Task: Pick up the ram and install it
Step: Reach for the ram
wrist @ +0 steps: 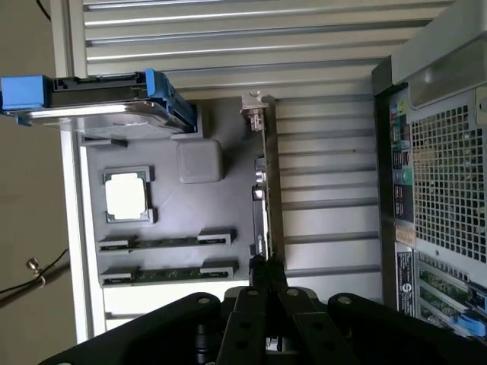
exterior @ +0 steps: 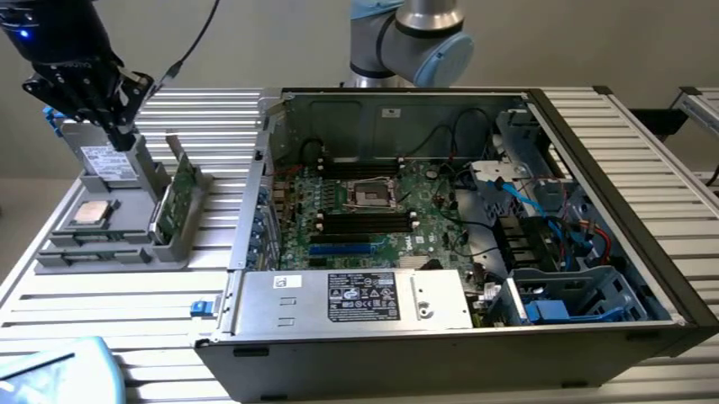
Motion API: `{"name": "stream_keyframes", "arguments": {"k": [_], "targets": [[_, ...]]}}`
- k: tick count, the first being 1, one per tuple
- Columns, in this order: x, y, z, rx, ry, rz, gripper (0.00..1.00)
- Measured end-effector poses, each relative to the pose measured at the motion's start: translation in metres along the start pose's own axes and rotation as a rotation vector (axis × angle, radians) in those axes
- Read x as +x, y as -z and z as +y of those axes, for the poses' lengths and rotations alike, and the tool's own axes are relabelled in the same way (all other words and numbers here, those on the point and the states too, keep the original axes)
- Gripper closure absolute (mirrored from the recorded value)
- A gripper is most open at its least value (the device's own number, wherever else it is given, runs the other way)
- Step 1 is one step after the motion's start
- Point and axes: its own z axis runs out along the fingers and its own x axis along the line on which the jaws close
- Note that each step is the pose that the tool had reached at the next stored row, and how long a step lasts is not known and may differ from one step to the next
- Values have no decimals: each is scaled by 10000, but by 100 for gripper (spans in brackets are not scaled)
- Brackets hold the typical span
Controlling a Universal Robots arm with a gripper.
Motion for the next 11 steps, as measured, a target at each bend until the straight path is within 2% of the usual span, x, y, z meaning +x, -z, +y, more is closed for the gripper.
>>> {"name": "stream_keyframes", "arguments": {"k": [6, 11], "targets": [[98, -90, -69, 15, -7, 201, 89], [200, -159, -120, 21, -12, 304, 89]]}}
